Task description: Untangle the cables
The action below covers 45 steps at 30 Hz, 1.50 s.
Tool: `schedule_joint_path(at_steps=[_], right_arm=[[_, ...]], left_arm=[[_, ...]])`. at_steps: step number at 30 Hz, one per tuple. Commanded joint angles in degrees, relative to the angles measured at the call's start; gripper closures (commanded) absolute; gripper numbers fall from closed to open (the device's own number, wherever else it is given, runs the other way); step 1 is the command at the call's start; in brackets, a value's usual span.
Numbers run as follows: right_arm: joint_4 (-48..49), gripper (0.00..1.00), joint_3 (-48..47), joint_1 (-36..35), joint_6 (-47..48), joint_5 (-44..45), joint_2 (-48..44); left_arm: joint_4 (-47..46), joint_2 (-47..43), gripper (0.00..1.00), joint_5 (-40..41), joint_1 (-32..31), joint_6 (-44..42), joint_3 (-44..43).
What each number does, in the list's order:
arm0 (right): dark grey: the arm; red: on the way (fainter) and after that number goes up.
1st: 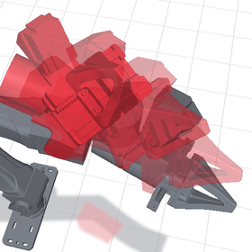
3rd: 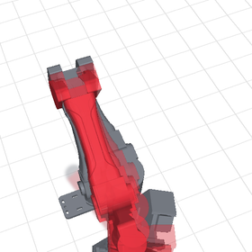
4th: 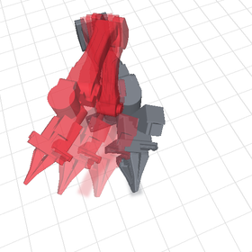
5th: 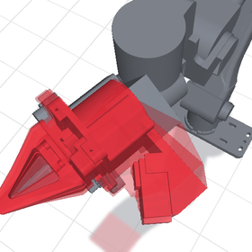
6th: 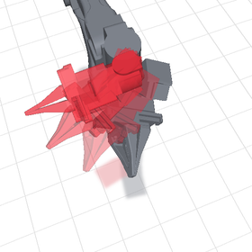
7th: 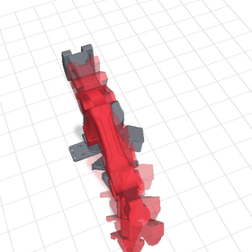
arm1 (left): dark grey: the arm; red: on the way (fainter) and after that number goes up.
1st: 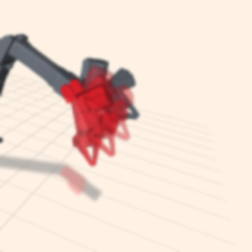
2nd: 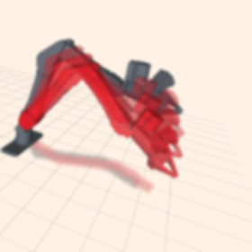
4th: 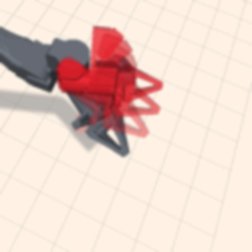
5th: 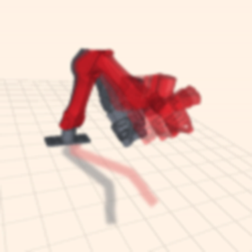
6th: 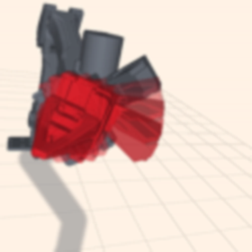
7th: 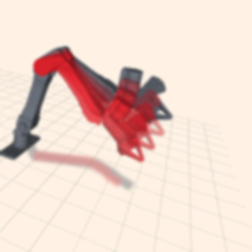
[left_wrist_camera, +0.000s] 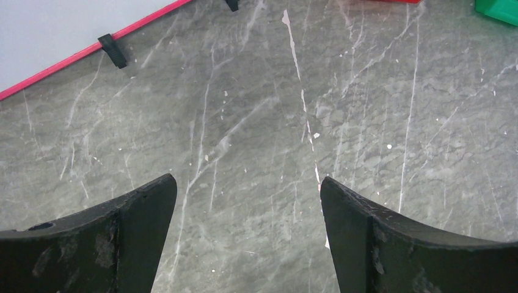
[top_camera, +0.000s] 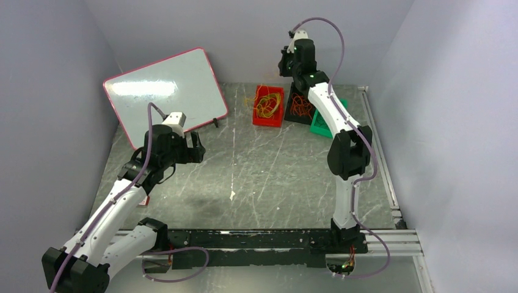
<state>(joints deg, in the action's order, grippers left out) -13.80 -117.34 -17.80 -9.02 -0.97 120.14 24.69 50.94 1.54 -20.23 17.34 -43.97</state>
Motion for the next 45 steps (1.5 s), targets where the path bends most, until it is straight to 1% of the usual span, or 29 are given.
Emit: schedule_joint_path(at_steps=[1, 5, 11, 16, 23, 29, 33, 40, 45], right_arm=[[1.77, 1.00, 2.36, 0.90, -0.89, 6.34, -2.52], [1.83, 1.00, 4.56, 1.69, -0.67, 10.77, -4.03], [2.65, 1.00, 7.87, 3.11, -0.11, 13.65, -8.75], [4.06, 1.00, 8.77, 4.97, -0.64, 12.18, -10.85], [2.72, 1.00, 6.27, 5.74, -0.10, 12.39, -10.35], [5.12, 1.00, 10.16, 6.36, -1.79, 15.82, -13.43], [9.13, 1.00, 13.83, 6.96, -2.41, 18.61, -17.32], [8.79, 1.00, 13.63, 7.33, -1.75, 19.73, -18.05], [11.34, 1.00, 16.57, 7.58, -2.48, 21.64, -20.31]], left_arm=[[-0.69, -0.60, 0.08, 1.21, 0.45, -0.68, 0.37], [-0.78, 0.01, 0.08, 0.69, 0.45, -0.77, 0.37], [-1.21, 0.37, 0.08, 0.06, 0.45, -0.78, 0.27], [-1.32, 0.60, 0.08, -0.39, 0.45, -0.58, 0.29], [-1.43, 1.08, 0.08, -0.65, 0.45, -0.31, 0.19], [-1.35, 0.96, 0.09, -0.77, 0.45, -0.34, 0.32], [-1.48, 1.25, 0.08, -0.78, 0.45, -0.37, 0.24], [-1.63, 1.63, 0.09, -1.01, 0.50, -0.31, 0.19], [-1.44, 1.49, 0.09, -0.85, 0.46, -0.21, 0.22]])
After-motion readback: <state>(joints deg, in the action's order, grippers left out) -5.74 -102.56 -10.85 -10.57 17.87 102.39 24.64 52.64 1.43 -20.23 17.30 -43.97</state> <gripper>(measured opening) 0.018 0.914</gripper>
